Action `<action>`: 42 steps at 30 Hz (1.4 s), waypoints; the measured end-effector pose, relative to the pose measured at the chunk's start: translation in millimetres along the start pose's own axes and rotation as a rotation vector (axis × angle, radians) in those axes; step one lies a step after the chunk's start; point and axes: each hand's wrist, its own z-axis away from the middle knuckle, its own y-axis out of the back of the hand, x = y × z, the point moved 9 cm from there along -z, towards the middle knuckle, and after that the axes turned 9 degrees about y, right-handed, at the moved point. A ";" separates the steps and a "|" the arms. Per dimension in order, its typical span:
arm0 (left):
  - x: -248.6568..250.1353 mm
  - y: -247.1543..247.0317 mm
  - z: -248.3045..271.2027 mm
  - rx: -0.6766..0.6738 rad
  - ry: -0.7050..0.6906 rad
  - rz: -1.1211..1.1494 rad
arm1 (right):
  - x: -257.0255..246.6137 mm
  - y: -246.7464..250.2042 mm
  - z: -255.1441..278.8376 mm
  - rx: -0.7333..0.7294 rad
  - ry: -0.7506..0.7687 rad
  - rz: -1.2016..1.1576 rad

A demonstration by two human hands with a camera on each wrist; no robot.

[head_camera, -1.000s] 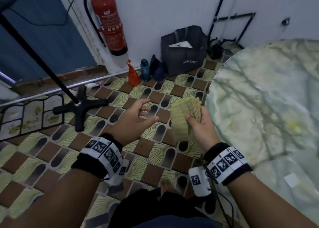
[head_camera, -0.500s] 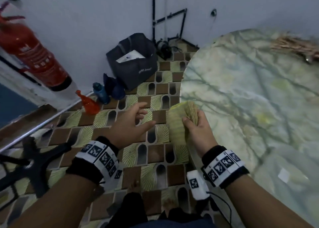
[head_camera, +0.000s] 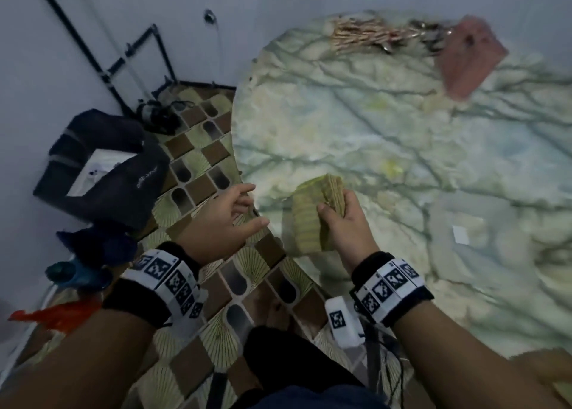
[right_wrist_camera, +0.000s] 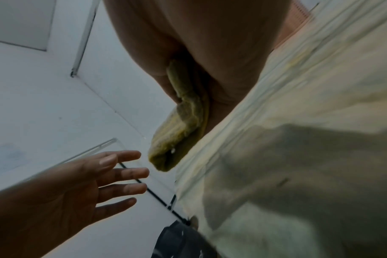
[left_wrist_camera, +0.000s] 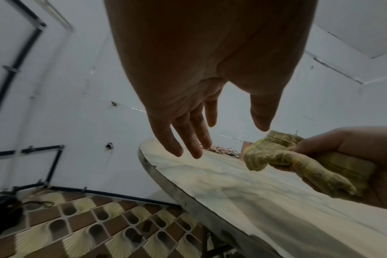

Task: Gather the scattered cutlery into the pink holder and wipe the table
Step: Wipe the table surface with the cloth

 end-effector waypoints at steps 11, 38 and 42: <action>68.1 -12.3 -132.2 -0.202 -0.190 -0.213 | 3.7 36.5 -73.7 0.257 0.001 -0.045; 174.4 -103.3 -355.7 -0.852 -0.757 -0.802 | 30.4 98.6 -83.7 0.947 -0.299 -0.079; 180.7 -111.1 -368.7 -0.842 -0.829 -0.898 | 25.4 110.3 -76.4 0.875 -0.496 0.518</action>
